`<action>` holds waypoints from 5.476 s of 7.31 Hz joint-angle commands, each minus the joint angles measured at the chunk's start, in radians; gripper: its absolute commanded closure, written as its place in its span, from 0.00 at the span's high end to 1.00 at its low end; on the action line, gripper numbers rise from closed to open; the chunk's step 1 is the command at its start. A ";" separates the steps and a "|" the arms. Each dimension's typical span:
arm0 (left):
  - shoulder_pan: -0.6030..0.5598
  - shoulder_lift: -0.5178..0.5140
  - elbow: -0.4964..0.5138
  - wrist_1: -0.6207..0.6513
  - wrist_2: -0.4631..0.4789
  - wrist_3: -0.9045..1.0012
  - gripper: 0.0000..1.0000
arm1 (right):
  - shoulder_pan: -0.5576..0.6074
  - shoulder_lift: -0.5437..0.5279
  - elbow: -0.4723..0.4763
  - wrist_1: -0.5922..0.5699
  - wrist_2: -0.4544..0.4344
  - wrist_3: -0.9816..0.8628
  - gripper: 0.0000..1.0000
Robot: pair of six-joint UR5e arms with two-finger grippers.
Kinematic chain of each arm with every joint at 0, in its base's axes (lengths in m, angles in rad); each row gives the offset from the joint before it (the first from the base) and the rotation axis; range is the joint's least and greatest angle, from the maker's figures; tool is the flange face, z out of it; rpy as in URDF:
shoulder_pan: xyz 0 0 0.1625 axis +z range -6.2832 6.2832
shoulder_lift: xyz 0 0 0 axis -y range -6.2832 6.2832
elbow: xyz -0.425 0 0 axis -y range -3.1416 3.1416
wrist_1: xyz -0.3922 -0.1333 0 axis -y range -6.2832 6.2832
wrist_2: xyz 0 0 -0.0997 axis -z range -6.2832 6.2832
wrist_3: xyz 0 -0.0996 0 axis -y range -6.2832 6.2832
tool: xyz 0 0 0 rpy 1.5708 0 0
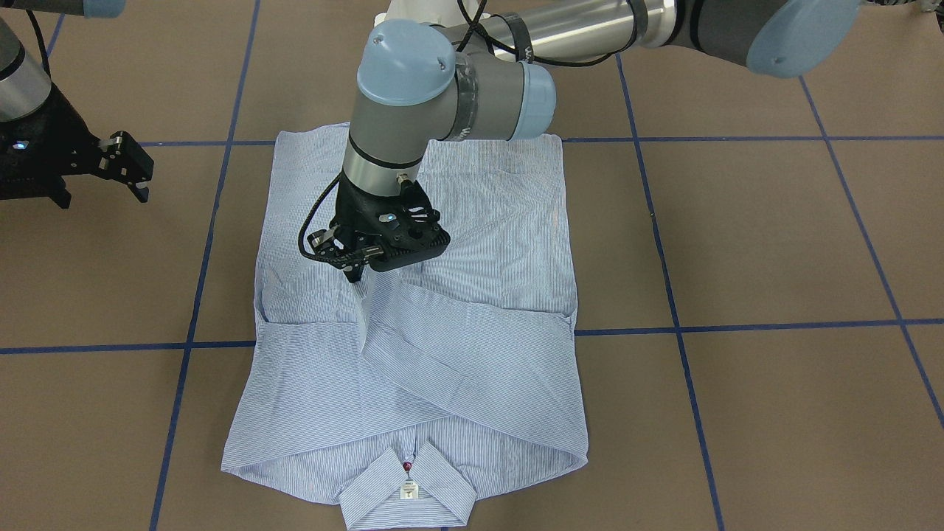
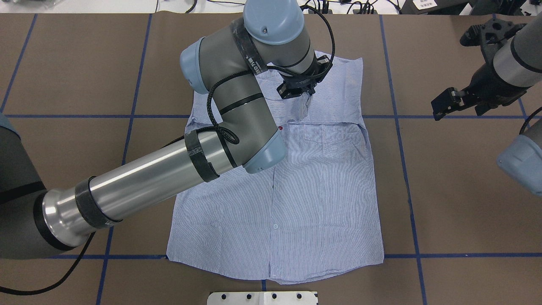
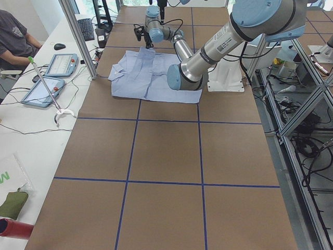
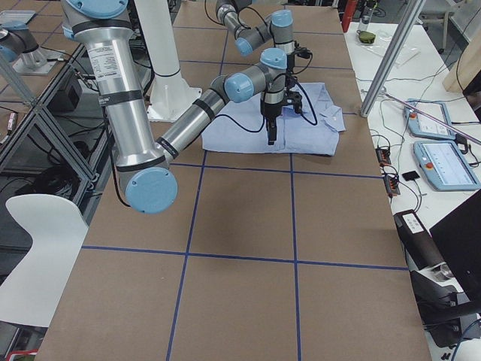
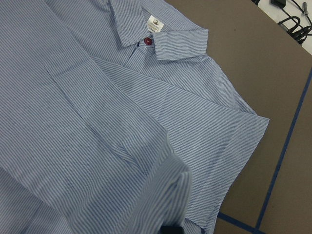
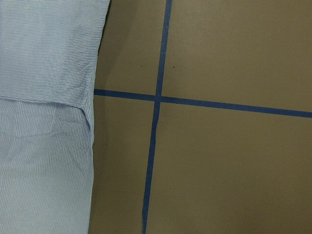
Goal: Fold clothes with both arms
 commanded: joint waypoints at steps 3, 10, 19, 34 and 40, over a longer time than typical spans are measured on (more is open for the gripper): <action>0.083 0.034 0.143 -0.266 0.046 -0.028 0.00 | 0.000 0.010 -0.004 0.000 0.002 0.001 1.00; 0.077 0.317 -0.238 -0.266 0.043 0.144 1.00 | -0.008 -0.005 -0.010 0.076 0.041 0.026 1.00; 0.020 0.530 -0.663 0.055 0.046 0.314 1.00 | -0.475 -0.295 -0.067 0.726 -0.157 0.609 1.00; 0.019 0.542 -0.668 0.055 0.052 0.312 1.00 | -0.677 -0.226 -0.109 0.606 -0.220 0.746 0.57; 0.018 0.542 -0.666 0.055 0.054 0.314 1.00 | -0.674 -0.227 -0.107 0.604 -0.215 0.746 0.34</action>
